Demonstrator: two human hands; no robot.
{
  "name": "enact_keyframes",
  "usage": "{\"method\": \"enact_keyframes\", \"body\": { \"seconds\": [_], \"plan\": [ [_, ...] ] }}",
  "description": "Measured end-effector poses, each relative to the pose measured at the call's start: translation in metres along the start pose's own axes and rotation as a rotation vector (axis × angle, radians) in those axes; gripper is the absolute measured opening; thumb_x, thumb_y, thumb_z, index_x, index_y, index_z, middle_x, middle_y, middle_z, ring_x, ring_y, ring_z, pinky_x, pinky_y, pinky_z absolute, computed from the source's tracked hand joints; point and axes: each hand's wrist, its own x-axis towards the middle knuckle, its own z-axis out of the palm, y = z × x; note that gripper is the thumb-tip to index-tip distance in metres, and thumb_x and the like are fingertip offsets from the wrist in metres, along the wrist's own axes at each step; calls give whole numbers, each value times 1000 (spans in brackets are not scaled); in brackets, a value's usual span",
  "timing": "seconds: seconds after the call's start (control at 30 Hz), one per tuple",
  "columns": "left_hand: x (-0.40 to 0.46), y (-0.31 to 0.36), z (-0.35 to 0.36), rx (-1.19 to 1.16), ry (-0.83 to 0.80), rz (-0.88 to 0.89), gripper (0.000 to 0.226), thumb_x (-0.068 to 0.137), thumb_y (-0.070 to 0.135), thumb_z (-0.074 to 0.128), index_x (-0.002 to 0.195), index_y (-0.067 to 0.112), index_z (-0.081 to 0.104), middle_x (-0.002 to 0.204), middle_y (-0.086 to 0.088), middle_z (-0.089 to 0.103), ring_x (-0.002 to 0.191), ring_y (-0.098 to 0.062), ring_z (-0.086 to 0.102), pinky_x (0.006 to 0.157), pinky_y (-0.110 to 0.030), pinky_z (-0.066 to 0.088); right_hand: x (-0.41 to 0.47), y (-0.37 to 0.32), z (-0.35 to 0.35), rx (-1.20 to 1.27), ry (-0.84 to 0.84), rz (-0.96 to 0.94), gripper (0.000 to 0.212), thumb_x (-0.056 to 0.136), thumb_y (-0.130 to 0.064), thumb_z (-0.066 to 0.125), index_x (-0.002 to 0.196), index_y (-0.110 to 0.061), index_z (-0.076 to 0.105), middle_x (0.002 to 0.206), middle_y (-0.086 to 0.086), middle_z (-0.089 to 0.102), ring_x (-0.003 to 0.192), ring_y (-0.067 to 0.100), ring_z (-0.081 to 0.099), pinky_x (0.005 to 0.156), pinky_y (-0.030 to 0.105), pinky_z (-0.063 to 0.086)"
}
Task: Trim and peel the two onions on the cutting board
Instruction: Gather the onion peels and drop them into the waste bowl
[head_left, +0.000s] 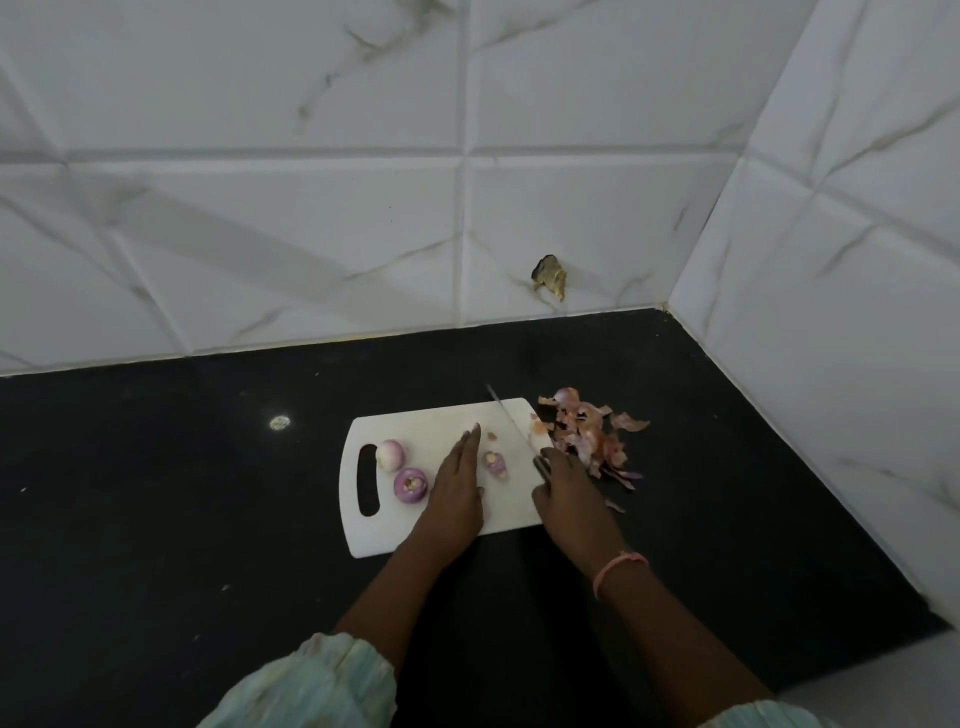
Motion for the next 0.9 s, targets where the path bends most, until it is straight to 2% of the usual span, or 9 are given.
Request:
{"method": "enact_keyframes", "body": {
  "seconds": [0.13,0.23,0.33,0.43,0.53,0.73,0.9],
  "plan": [
    [1,-1,8,-78,77,-45,84,90,-7,52,157,20,8,164,-5,18,151,-17,18,118,-20,10,-6,-2,-9,175,232,36,41,98,-21,46,138,-18,41,121,0,59,104,17,61,88,38,53],
    [1,-1,9,-113,93,-62,87,90,-7,53,157,22,7,164,-3,16,151,-16,16,115,-15,7,-9,-4,-8,207,171,76,29,99,-22,44,128,-21,45,98,-5,63,84,13,62,76,39,55],
    [1,-1,8,-122,102,-87,89,91,-4,56,158,21,2,166,-1,7,152,-16,9,114,-16,4,-17,-13,6,164,130,41,20,98,-23,44,119,-24,46,89,-2,63,76,12,62,66,35,53],
    [0,-2,9,-89,99,-70,86,95,1,53,156,16,-4,166,-3,-1,153,-17,3,114,-16,0,-26,-25,25,180,72,12,16,99,-23,43,114,-26,46,89,-3,64,76,11,63,63,31,52],
    [-1,-3,8,-81,101,-31,82,99,12,52,157,19,-6,166,-3,-1,153,-15,2,118,-21,2,-32,-25,36,108,39,-26,11,100,-24,41,110,-26,45,88,-4,62,70,10,61,60,30,52],
    [1,-4,10,-38,102,-22,86,94,0,54,157,16,-4,166,-8,2,153,-19,3,116,-18,1,-28,2,22,29,134,64,17,100,-24,40,117,-25,45,95,-1,63,76,11,60,60,27,45],
    [0,-6,10,-18,102,-25,83,96,3,53,157,16,-2,166,-7,3,153,-19,6,116,-19,2,-20,29,0,51,202,184,21,100,-23,43,120,-22,47,102,1,65,86,14,63,73,34,54]
  ]
}}
